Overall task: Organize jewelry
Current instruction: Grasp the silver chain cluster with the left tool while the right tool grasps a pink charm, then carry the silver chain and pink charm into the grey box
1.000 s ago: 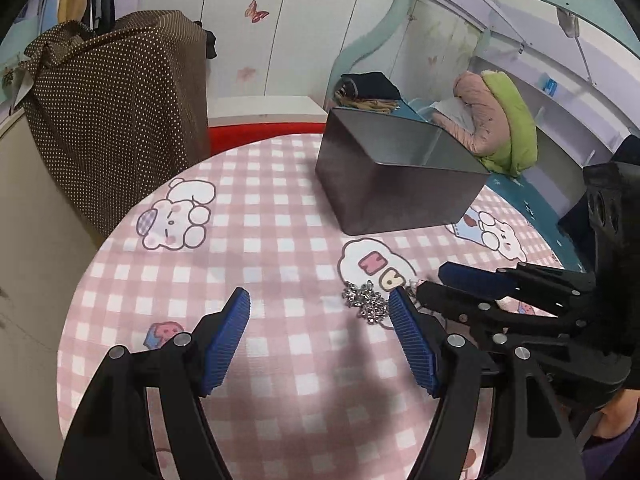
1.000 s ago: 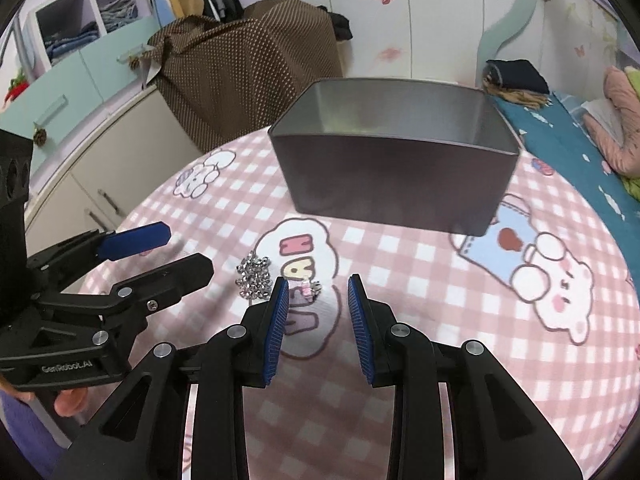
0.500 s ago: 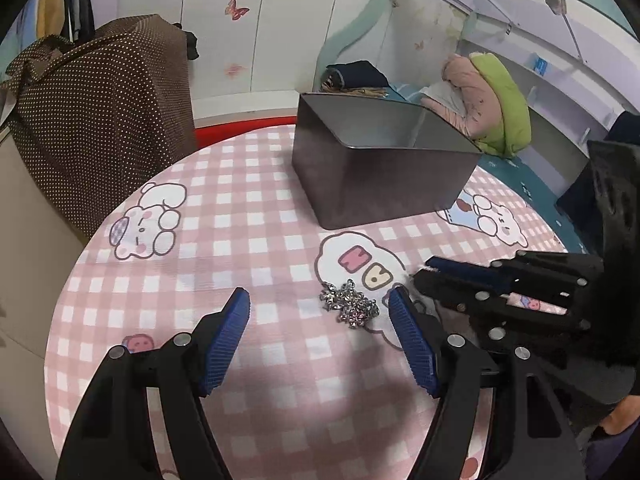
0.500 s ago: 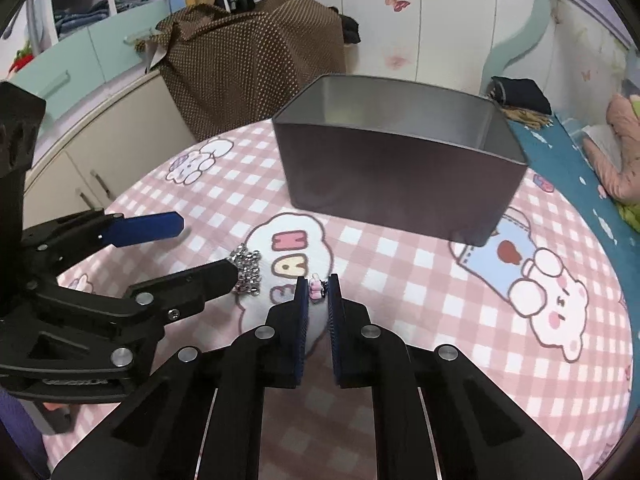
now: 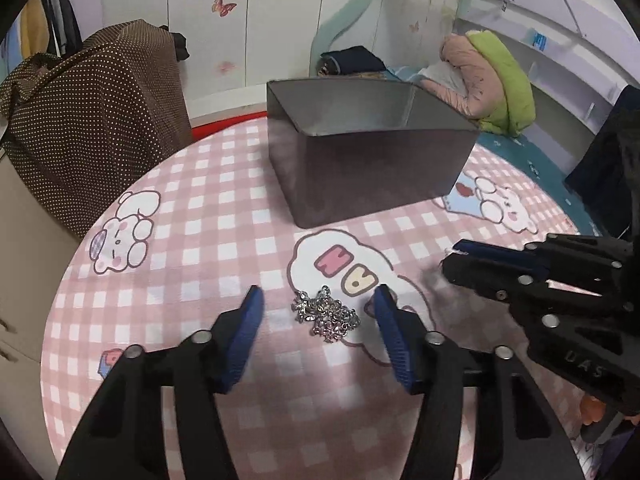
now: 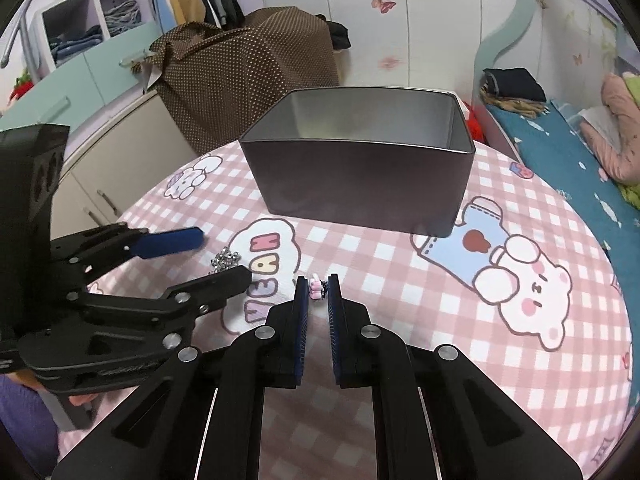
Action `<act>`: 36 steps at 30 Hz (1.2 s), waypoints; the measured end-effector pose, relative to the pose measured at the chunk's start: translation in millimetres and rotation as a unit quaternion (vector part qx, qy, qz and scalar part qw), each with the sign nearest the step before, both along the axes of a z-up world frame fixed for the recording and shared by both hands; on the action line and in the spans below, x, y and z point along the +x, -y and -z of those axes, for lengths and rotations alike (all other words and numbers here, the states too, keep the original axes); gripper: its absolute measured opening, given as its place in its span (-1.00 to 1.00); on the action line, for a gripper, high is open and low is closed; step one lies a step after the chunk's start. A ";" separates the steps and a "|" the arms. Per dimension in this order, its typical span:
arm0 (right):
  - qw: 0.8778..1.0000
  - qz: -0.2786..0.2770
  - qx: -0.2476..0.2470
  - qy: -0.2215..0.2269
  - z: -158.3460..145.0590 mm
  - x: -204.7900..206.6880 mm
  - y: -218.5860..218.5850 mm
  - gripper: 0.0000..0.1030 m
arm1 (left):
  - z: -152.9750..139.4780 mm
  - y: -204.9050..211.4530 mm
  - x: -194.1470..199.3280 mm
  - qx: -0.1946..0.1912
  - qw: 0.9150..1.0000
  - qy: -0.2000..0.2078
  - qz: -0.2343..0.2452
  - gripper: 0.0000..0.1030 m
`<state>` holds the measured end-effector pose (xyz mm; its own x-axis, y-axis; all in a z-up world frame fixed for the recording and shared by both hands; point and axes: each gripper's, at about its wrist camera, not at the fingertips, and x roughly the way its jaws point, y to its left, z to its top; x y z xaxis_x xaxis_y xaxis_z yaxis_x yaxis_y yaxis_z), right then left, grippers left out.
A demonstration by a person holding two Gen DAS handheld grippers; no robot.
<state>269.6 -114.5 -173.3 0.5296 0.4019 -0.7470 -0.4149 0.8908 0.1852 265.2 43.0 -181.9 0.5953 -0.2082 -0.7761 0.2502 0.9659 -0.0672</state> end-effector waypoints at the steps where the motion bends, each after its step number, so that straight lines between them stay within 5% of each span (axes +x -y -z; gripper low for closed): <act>1: 1.000 0.000 0.001 -0.001 0.2 0.3 0.9 -0.80 | 0.1 1.0 0.1 0.002 1.000 0.000 0.002 -0.05; 4: 1.000 0.000 0.005 -0.002 0.9 0.6 2.2 -0.79 | -0.1 3.8 0.3 0.021 1.000 0.005 0.000 -0.54; 15: 1.000 0.002 0.005 0.002 -4.0 -2.0 4.6 -0.79 | -1.9 4.0 0.0 0.020 1.000 0.010 0.004 -0.74; 17: 1.000 0.002 0.005 0.005 -6.9 -2.9 5.0 -0.79 | -3.9 2.9 -1.0 0.017 1.000 0.012 0.006 -0.95; 25: 1.000 0.003 0.007 0.016 -20.8 -7.7 8.8 -0.80 | -18.7 -6.5 -9.2 -0.005 1.000 0.021 0.010 -0.95; 36: 0.999 0.004 0.022 0.046 -53.3 -10.1 19.5 -0.79 | -84.6 -19.4 -20.1 -0.062 0.995 0.068 0.026 -0.95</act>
